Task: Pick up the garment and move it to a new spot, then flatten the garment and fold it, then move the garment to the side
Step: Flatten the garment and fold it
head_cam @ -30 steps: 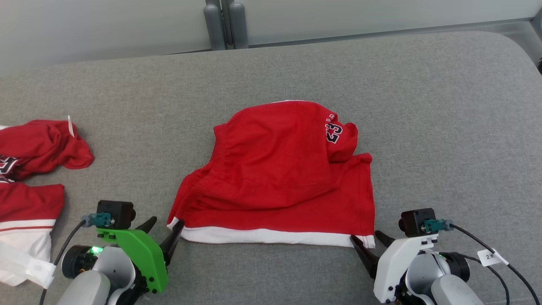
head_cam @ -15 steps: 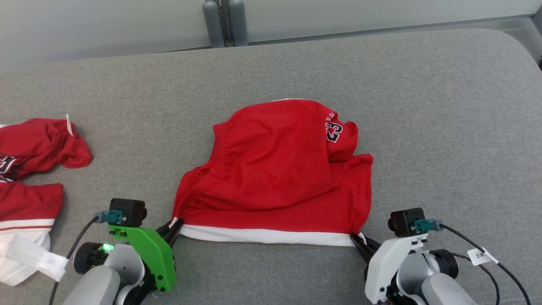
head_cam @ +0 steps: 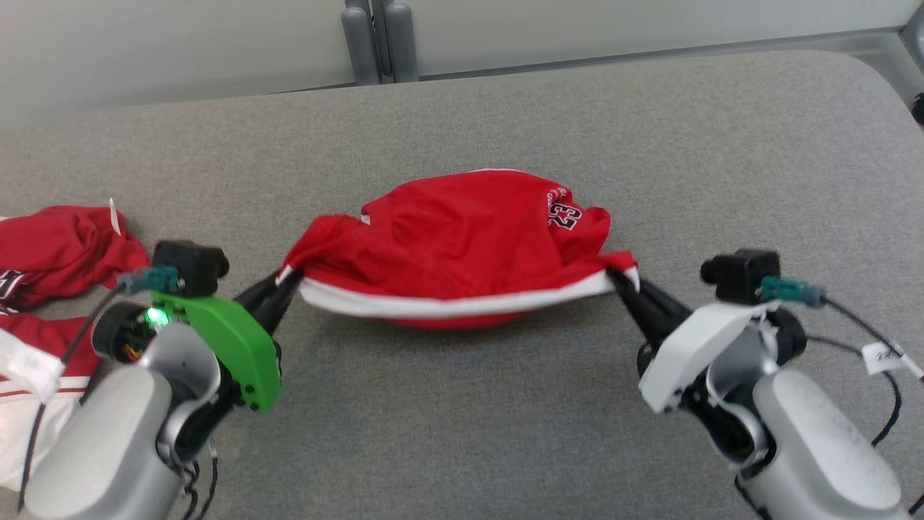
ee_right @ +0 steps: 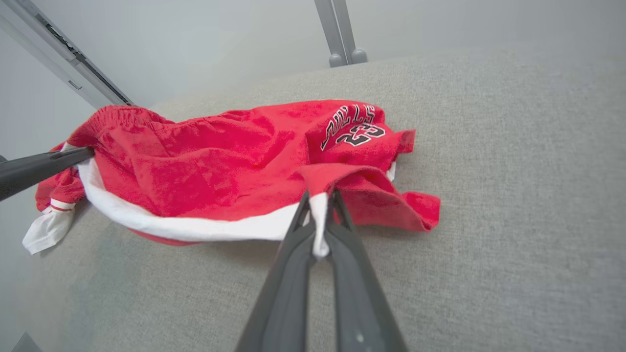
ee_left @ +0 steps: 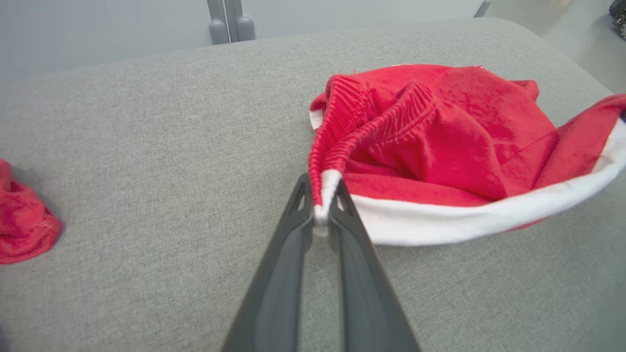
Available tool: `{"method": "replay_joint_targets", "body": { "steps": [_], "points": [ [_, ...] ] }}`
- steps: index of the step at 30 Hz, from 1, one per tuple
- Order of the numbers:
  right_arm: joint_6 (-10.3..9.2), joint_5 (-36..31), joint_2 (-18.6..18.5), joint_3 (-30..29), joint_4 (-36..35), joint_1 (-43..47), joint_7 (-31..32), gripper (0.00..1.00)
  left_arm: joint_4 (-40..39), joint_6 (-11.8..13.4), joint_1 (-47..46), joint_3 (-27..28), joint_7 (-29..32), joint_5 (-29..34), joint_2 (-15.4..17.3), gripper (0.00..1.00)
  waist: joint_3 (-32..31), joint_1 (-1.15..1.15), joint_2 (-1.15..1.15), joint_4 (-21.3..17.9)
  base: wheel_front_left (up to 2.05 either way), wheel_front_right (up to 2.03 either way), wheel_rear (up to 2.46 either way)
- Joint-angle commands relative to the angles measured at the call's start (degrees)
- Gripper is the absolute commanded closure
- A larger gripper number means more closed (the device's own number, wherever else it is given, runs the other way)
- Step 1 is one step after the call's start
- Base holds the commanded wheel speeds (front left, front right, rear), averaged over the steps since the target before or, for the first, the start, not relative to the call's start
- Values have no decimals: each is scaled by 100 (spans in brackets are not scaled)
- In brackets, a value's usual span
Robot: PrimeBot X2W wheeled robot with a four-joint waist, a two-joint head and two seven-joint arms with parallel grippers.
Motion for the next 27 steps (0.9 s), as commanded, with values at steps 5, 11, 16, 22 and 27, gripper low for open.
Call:
{"method": "replay_joint_targets", "body": {
  "steps": [5, 11, 16, 22, 27],
  "points": [
    [0, 273, -262, -63, -25, -1335, 18, 100, 145, -12, -1251, 118, 480, -23, -2, 100, 605, 0, 0, 28, 0, 0, 0],
    [0, 533, -598, 96, 497, -3345, 29, 100, 668, -13, -3113, -135, 1091, -86, -141, 100, 1479, 0, 0, 144, 0, 0, 0],
    [0, 613, -803, 228, 1118, -4844, -159, 100, 1274, -7, -4532, -206, 1347, -235, -275, 100, 1990, 0, 0, 212, 0, 0, 0],
    [-1, 743, -882, 422, 1820, -6296, -627, 100, 2014, -7, -5892, -139, 1152, -322, -452, 100, 2287, 0, 0, 205, 0, 0, 0],
    [-1, 804, -905, 594, 2277, -7177, -1168, 100, 2510, -3, -6601, -127, 803, -373, -549, 100, 2278, 0, 0, 181, 0, 0, 0]
  ]
}}
